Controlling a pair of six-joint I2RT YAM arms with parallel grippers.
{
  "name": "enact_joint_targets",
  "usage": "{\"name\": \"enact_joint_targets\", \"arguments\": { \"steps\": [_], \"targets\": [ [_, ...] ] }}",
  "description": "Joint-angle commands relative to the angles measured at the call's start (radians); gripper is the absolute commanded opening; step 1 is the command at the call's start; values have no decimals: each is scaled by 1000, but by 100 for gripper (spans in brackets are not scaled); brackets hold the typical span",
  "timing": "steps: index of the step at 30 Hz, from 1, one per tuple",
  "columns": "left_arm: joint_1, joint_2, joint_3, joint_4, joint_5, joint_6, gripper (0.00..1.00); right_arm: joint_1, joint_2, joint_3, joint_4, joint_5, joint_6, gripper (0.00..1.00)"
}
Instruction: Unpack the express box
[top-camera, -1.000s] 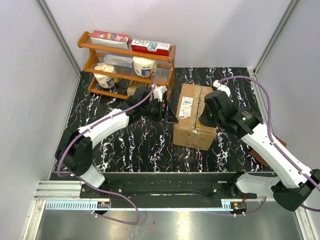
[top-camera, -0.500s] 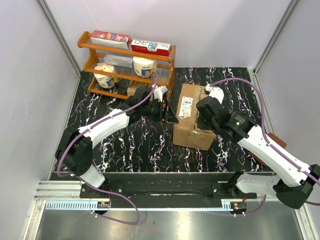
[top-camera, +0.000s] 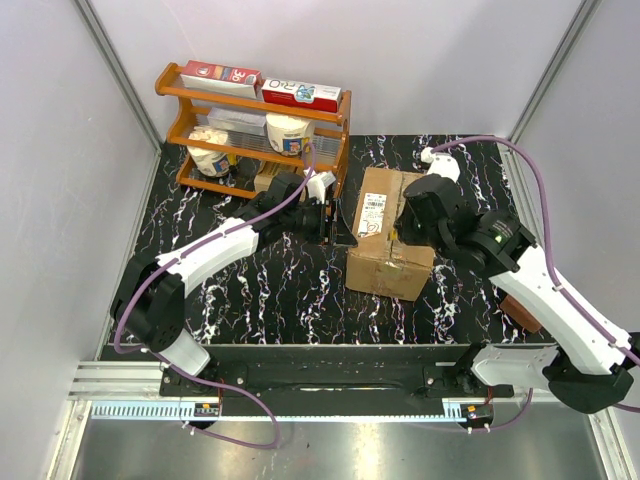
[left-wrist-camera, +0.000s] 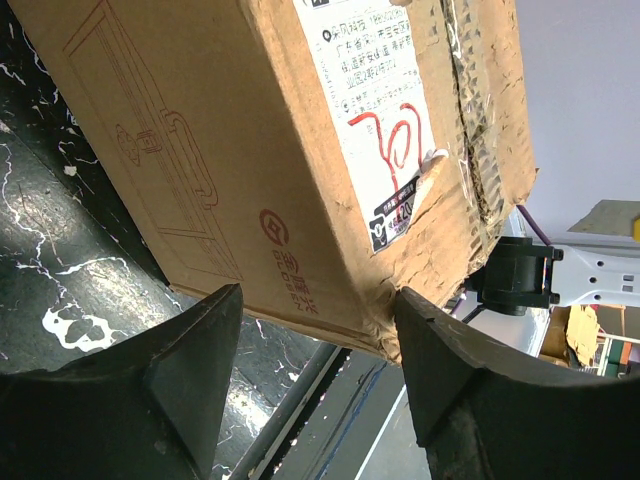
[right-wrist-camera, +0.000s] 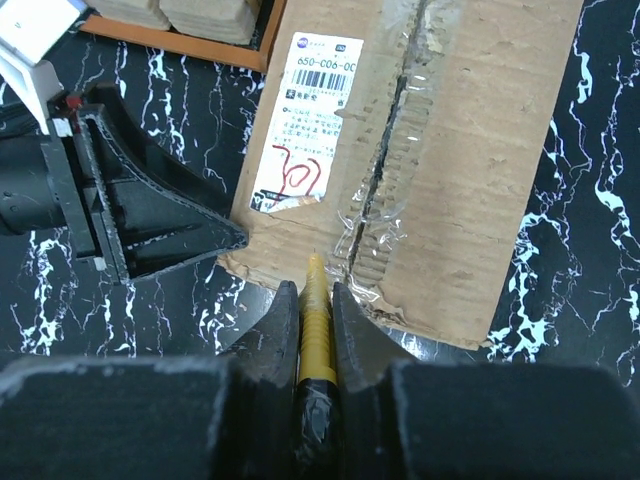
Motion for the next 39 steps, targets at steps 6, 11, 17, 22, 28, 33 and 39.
{"name": "enact_joint_targets", "arguments": {
  "steps": [6,11,17,22,28,33,39],
  "targets": [
    [-3,-16,-8,-2,-30,24,64,10,24,-49,-9,64,42,0],
    [-3,-23,-11,-9,-43,34,58,9,42,-93,-6,62,49,0],
    [-3,-20,-12,-15,-47,39,55,10,59,-127,-12,78,55,0],
    [-5,-20,-11,-19,-46,42,54,10,68,-126,-35,160,44,0],
    [-3,-22,-9,-28,-50,50,54,10,76,-144,0,236,27,0],
    [-3,-22,-8,-33,-52,53,54,9,77,-142,57,295,10,0],
    [-5,-23,-6,-33,-52,53,54,7,100,-115,99,247,-7,0]
  ]
}}
